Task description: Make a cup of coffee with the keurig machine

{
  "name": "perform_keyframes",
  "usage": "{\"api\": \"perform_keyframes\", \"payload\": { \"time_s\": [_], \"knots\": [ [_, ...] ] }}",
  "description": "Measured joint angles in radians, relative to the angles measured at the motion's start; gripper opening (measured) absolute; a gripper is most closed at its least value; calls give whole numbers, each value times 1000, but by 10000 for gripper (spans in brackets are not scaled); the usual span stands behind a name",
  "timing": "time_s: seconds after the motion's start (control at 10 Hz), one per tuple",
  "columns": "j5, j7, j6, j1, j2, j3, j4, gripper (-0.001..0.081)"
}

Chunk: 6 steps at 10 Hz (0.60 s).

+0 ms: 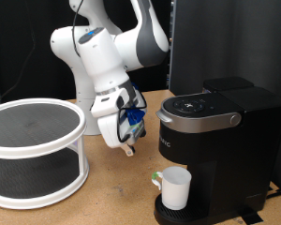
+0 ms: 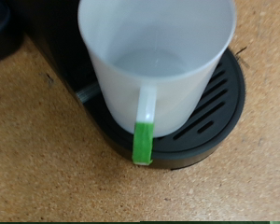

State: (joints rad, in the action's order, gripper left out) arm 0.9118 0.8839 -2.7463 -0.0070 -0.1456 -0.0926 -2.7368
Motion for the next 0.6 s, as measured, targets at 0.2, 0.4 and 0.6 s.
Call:
{"api": "perform_keyframes", "payload": {
  "time_s": [0.2,0.4,0.6],
  "knots": [
    [-104,-75,75,-38,-81,2,-6,805],
    [-140,-102,112,-57,-123,1,-22,805],
    [-103,-87,110,-54,-123,1,-18,805]
  ]
}}
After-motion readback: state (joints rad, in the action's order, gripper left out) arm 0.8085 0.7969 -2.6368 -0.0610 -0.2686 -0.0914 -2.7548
